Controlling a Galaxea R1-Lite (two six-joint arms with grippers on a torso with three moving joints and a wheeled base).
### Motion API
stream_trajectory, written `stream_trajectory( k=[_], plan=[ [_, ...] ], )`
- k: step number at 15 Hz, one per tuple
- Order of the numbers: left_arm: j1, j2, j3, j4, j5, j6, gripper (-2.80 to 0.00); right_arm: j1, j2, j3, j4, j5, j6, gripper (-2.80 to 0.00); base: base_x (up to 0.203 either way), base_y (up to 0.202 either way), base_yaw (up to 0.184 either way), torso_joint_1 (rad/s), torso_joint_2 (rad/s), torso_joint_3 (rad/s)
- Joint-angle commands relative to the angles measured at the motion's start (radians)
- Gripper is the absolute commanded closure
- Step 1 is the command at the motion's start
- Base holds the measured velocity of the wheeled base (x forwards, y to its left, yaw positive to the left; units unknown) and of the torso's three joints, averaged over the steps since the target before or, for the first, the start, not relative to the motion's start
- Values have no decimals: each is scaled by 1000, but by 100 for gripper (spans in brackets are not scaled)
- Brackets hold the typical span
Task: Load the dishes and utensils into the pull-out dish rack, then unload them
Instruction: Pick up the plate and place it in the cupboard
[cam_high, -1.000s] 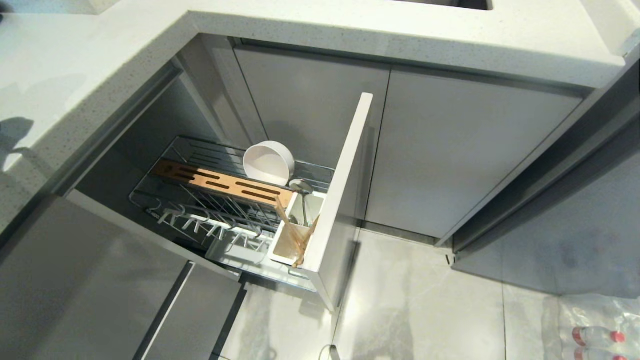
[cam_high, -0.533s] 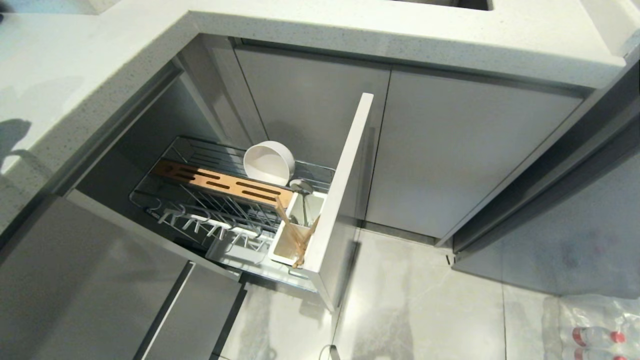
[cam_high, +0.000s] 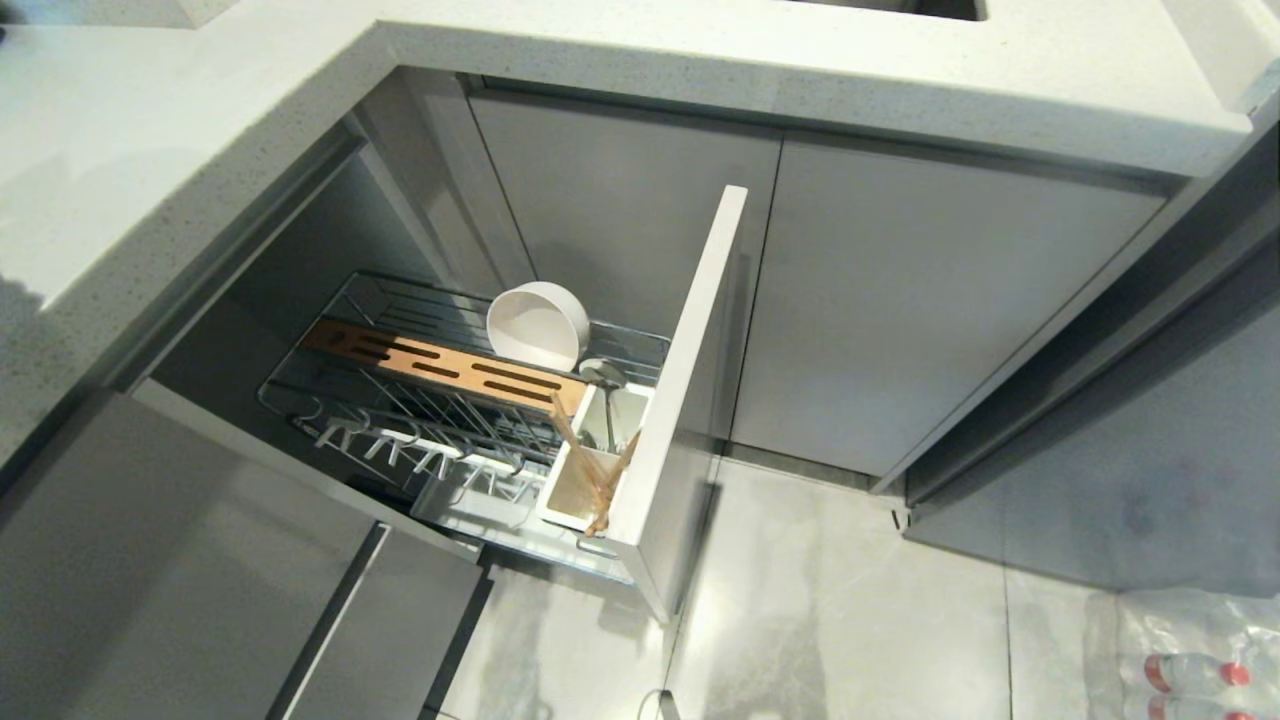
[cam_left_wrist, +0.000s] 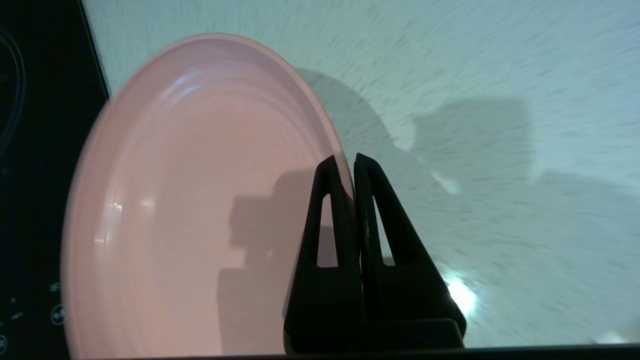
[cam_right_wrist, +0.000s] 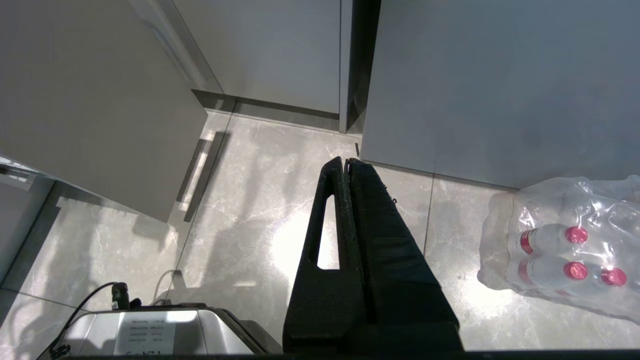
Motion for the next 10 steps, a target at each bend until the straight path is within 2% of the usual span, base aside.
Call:
stream_trajectory(
  k=[1,3,4,5,7,10],
  plan=[
    [-32,-71,-36,4,6,11,0,0,1,2,0,0,0,0,0,0,0,0,0,0],
    [-96,-151,-40,14,1,103,0,0,1,2,0,0,0,0,0,0,0,0,0,0],
    [-134,-185,-41,54,-6,123,0,0,1,2,0,0,0,0,0,0,0,0,0,0],
    [-156,-209,-41,89,-5,128,0,0,1,2,0,0,0,0,0,0,0,0,0,0],
    [-162,-228,-40,84,-2,132,0,0,1,2,0,0,0,0,0,0,0,0,0,0],
    [-174,-241,-40,17,-10,82,0,0,1,2,0,0,0,0,0,0,0,0,0,0]
  ],
)
